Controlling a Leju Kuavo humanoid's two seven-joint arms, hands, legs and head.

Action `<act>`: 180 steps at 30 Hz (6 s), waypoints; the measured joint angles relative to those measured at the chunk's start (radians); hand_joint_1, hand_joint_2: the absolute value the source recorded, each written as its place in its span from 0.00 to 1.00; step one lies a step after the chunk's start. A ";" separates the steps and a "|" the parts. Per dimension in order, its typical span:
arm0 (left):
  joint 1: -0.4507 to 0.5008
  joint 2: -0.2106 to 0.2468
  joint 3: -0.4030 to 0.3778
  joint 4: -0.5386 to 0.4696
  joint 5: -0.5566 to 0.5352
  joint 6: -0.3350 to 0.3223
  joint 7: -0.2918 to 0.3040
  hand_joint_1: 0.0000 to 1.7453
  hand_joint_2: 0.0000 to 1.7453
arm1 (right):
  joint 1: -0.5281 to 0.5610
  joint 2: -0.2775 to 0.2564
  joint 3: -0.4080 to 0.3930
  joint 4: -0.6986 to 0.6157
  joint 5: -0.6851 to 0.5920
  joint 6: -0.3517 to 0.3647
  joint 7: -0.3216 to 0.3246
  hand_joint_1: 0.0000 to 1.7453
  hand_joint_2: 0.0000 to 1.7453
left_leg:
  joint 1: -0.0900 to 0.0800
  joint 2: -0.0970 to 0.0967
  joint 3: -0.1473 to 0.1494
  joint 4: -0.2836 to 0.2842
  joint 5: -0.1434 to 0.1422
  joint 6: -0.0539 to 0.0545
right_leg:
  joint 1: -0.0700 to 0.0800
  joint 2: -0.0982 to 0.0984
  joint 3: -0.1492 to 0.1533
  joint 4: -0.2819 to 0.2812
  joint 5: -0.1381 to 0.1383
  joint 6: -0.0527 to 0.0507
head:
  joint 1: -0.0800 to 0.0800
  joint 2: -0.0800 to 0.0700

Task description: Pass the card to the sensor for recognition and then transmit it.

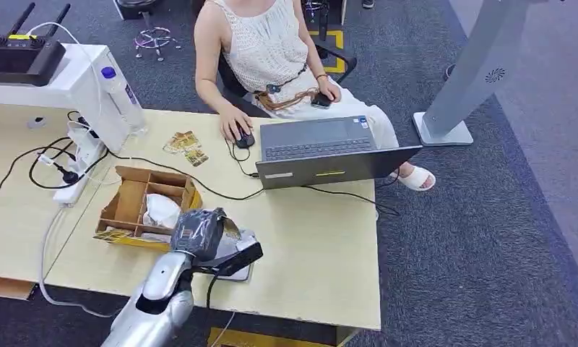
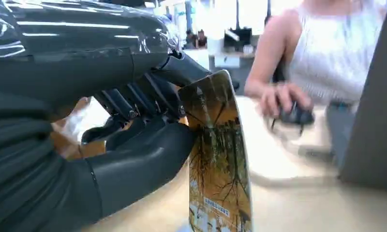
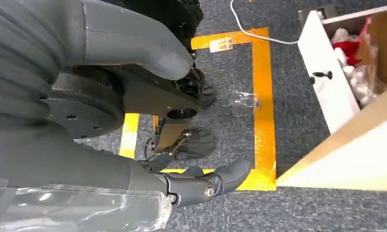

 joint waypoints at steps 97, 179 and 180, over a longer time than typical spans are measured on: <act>-0.376 0.107 0.063 -0.004 0.002 0.123 0.005 0.00 1.00 | -0.013 -0.003 -0.050 0.001 0.086 0.011 0.053 0.00 1.00 | 0.000 -0.001 -0.005 0.001 0.006 0.001 | 0.000 0.000 -0.005 0.002 0.005 0.000 | 0.001 0.000; 0.258 0.226 0.269 -0.333 0.008 0.060 -0.014 0.00 1.00 | 0.054 -0.031 -0.208 0.007 0.140 0.000 0.024 0.00 1.00 | 0.000 0.000 -0.003 -0.001 0.000 0.000 | 0.000 0.000 -0.003 0.001 0.000 0.000 | 0.000 0.000; 0.254 0.224 0.270 -0.327 0.007 0.060 -0.014 0.00 1.00 | 0.054 -0.031 -0.207 0.007 0.140 0.000 0.025 0.00 1.00 | 0.000 0.000 -0.003 -0.001 0.000 0.000 | 0.000 0.000 -0.003 0.001 0.000 0.000 | 0.000 0.000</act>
